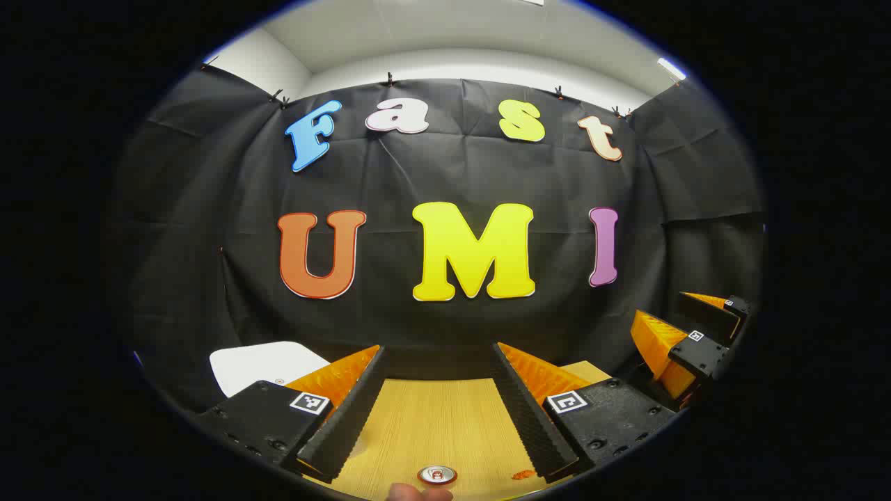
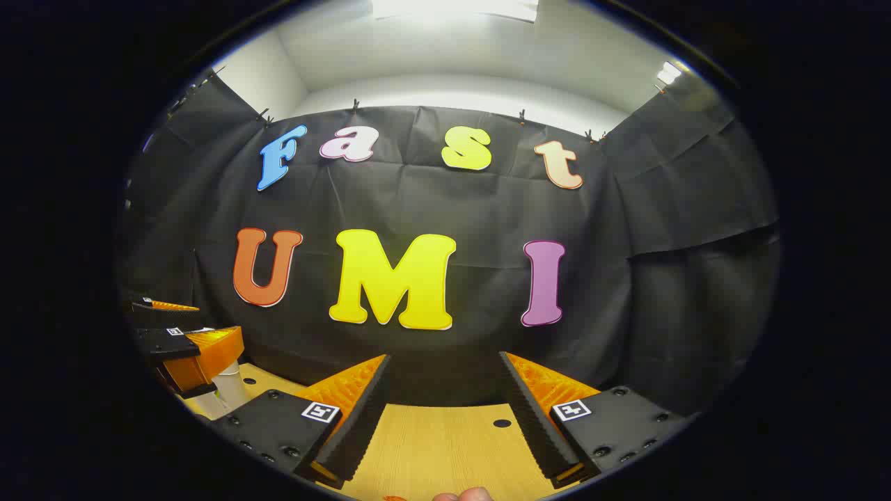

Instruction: Press the lid of the desktop garbage bin to open it, pick up the crumpled paper on the desktop and throw it into the bin, then pick up the pop can on the desktop and drop it into the bin, and finally close the garbage bin lid.

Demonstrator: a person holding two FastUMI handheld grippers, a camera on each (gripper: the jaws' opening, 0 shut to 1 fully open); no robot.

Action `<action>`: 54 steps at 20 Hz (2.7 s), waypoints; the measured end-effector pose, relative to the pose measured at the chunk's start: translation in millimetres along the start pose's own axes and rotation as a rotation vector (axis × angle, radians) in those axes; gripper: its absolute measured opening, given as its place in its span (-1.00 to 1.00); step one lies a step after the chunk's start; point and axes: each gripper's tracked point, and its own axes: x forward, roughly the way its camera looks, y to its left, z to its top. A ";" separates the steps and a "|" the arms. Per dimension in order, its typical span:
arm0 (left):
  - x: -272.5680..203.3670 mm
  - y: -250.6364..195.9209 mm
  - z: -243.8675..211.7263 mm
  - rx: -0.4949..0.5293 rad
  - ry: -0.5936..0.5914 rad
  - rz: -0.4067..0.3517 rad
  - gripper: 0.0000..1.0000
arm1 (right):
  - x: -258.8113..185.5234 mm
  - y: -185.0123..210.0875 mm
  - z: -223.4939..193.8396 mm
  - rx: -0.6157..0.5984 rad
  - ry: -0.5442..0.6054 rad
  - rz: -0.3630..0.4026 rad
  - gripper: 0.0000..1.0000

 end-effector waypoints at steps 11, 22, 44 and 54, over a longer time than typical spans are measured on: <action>9.3 -6.0 -1.2 -0.012 -0.007 0.002 0.94 | 7.6 -5.1 -5.7 0.010 0.019 -0.003 0.89; 19.7 -8.1 -7.9 -0.027 0.021 0.008 0.94 | 16.5 -6.6 -11.3 0.002 0.032 -0.011 0.89; 39.8 154.2 -34.1 0.018 0.091 0.345 0.84 | 26.7 -21.1 -33.2 -0.026 0.114 0.006 0.89; 52.6 209.4 -95.2 -0.045 0.271 0.453 0.29 | 34.8 -25.2 -36.9 -0.021 0.157 0.011 0.89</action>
